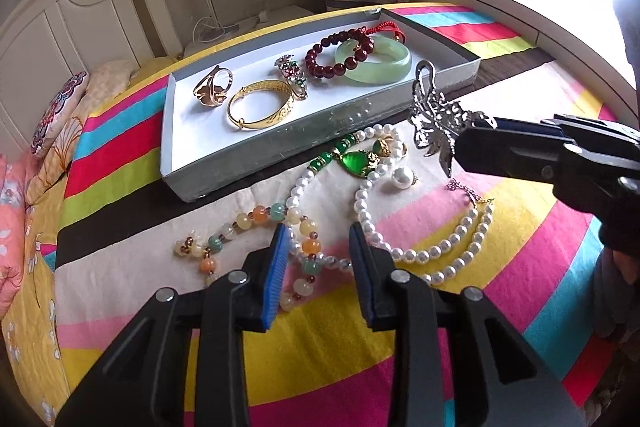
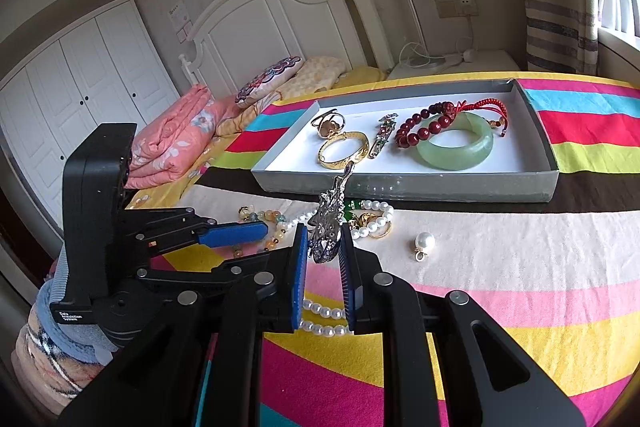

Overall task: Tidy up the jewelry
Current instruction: 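Grasp the multicolor bead bracelet with the left tool while the right holds the pendant, then lower both held items into the tray and open both tools, then withdraw both tools and bring the right tool to the pearl necklace, then close the right tool on the pearl necklace strand and lift it, then grasp the pearl necklace with the left tool while the right tool opens to release it, then close the right tool on a gold ring on the bedspread while the left lifts the necklace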

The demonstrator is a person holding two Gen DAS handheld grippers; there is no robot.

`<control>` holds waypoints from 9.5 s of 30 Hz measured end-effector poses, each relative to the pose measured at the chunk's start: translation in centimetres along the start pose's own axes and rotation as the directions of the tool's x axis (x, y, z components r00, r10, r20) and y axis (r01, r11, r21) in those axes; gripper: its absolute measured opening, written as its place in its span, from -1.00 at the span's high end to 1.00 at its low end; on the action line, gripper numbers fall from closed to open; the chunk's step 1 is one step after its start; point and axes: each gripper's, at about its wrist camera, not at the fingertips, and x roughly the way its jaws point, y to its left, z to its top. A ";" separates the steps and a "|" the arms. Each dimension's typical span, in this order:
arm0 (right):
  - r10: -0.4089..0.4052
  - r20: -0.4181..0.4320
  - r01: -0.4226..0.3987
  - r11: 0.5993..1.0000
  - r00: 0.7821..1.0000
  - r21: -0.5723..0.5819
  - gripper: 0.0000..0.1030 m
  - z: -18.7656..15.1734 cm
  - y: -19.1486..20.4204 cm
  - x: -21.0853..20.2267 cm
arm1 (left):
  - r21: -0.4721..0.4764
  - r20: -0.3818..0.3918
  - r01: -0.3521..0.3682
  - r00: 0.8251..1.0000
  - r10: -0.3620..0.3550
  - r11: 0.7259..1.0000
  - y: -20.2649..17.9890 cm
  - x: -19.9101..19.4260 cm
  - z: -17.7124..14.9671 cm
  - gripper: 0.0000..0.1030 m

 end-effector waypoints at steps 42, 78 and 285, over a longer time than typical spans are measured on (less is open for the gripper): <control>0.000 0.016 0.001 1.000 1.000 -0.026 0.68 2.1 0.8 -1.0 | -0.101 0.210 -0.055 0.975 0.075 0.993 2.2 -7.1 1.1 0.82; -0.157 -0.219 0.158 0.987 0.963 -0.012 0.65 12.8 -1.7 15.9 | -0.243 0.099 -0.190 0.971 0.220 0.951 9.1 1.7 10.3 0.28; -0.204 -0.212 0.114 0.920 0.956 -0.374 0.58 0.3 2.7 5.2 | -0.212 0.391 0.140 0.919 -0.048 0.967 6.7 -18.3 10.9 0.87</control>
